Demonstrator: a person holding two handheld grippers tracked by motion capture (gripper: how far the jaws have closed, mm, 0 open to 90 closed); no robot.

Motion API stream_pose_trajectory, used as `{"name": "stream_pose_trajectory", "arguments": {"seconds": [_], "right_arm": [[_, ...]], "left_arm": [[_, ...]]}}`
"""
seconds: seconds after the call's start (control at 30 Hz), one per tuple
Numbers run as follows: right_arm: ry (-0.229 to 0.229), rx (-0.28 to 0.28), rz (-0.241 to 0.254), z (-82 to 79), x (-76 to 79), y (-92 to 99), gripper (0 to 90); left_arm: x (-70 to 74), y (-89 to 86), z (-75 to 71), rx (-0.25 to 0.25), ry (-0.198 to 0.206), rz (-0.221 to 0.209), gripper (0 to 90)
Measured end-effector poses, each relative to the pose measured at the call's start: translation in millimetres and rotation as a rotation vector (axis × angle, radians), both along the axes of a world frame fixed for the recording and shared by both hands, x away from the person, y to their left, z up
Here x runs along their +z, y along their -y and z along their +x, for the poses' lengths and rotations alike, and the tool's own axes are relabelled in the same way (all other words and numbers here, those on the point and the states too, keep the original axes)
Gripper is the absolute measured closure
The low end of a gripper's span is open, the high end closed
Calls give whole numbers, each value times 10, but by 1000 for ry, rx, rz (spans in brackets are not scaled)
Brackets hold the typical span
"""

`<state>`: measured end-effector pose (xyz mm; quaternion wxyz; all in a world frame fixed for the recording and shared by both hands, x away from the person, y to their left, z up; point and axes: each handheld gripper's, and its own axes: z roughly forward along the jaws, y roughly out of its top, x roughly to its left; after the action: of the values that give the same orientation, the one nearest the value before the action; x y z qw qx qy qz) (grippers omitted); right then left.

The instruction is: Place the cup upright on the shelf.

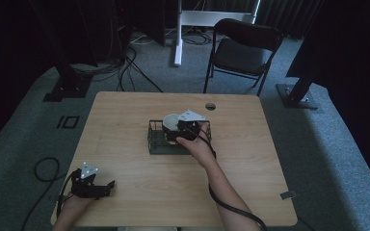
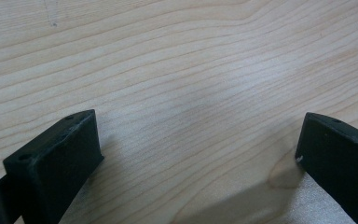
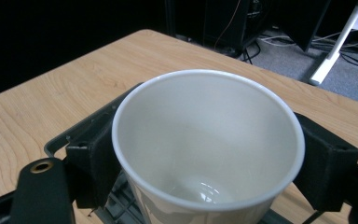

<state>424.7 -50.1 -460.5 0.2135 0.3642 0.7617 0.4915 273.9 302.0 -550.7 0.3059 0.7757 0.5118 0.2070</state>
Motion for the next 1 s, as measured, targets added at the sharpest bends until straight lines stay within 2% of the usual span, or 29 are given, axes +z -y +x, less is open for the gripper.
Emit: {"name": "stream_pose_trajectory", "arguments": {"seconds": [0.23, 0.3, 0.37, 0.63, 1.0], "right_arm": [[5, 20, -22, -16, 6, 9, 186], [4, 22, -14, -24, 13, 12, 128], [-5, 27, -9, -38, 21, 14, 125], [9, 29, -25, -100, 48, 68, 125], [15, 26, -16, -205, 70, 191, 125]], "left_arm": [[0, 0, 0, 0, 0, 1, 1], [0, 0, 0, 0, 0, 1, 1], [0, 0, 0, 0, 0, 0, 1], [0, 0, 0, 0, 0, 0, 1], [0, 0, 0, 0, 0, 0, 1]]}}
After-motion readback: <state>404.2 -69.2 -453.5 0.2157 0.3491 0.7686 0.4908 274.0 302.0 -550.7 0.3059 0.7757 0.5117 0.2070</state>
